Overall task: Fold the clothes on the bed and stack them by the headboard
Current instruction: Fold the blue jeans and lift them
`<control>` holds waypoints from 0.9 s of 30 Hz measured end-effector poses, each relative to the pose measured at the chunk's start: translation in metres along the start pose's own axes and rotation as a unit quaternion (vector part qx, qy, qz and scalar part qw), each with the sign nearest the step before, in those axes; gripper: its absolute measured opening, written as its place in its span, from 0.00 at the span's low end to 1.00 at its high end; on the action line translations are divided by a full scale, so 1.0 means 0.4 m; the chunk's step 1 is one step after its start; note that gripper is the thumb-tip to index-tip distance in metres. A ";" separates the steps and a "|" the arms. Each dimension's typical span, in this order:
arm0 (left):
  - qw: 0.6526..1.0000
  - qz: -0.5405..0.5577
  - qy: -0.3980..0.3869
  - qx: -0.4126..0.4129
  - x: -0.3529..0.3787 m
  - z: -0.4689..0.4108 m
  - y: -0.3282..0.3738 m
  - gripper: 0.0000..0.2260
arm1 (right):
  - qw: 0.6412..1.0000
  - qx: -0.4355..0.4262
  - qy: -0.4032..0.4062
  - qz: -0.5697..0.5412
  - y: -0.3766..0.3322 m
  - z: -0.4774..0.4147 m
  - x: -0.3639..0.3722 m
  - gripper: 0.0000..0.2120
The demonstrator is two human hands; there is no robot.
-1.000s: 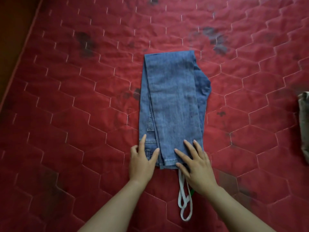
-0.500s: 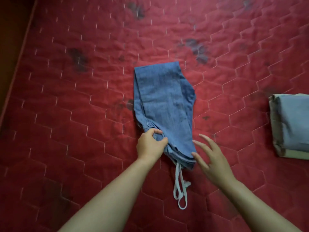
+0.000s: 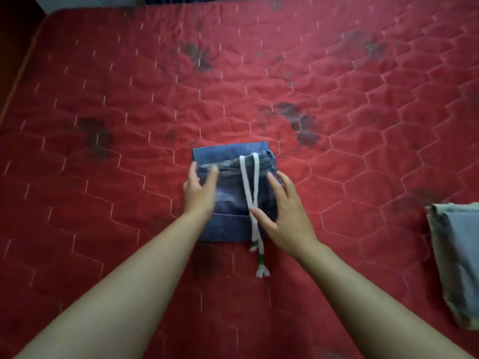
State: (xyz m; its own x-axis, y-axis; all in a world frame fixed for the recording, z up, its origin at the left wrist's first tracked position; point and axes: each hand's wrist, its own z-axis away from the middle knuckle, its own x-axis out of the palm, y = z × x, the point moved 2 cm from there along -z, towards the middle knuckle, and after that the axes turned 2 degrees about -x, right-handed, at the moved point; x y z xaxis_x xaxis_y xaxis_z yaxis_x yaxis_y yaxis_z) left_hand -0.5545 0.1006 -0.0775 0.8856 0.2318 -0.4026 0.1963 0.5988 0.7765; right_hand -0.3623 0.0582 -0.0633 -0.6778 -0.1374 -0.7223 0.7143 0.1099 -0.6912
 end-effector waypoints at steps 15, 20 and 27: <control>0.934 -0.342 -0.061 0.088 0.018 -0.015 -0.178 0.40 | 0.985 0.169 0.006 0.039 0.104 -0.086 0.150 0.33; 0.963 -0.249 -0.072 0.072 -0.010 0.155 -0.269 0.40 | 0.986 0.152 -0.012 0.063 0.091 0.080 0.140 0.34; 0.948 -0.221 0.044 0.224 -0.060 0.323 -0.266 0.28 | 0.995 0.058 0.082 0.005 -0.004 0.231 0.062 0.33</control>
State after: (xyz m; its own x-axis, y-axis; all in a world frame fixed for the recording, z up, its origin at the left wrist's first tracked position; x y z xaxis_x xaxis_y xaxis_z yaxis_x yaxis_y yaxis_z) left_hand -0.5421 -0.0678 -0.0878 0.6410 0.1082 -0.7598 0.7162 0.2714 0.6429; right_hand -0.3640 -0.0362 -0.0780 -0.6826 0.0262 -0.7304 0.7305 -0.0059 -0.6829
